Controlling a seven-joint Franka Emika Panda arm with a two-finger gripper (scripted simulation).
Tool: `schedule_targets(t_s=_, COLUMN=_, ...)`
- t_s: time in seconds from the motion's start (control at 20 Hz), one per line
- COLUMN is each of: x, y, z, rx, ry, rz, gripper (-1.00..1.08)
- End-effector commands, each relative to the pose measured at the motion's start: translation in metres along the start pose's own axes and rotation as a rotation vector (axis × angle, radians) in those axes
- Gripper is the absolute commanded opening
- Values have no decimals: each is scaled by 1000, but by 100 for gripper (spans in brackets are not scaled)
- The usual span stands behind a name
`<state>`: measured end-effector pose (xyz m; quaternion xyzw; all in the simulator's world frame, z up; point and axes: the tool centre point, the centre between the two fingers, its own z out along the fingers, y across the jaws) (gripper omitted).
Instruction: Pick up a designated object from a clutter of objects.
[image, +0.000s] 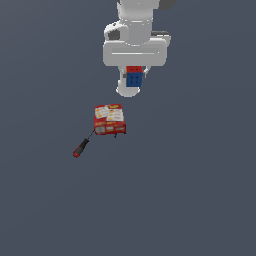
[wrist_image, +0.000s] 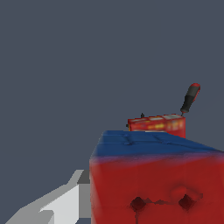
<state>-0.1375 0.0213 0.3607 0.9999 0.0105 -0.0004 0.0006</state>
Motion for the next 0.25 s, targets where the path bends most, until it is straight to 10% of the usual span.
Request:
schedule_targets(t_s=0.0, x=-1, y=-3, z=-7, rx=0, ry=1, rz=0, gripper=-100)
schedule_targets(t_s=0.2, x=-2, y=-5, z=-10, rx=1, ry=1, rz=1, gripper=-100)
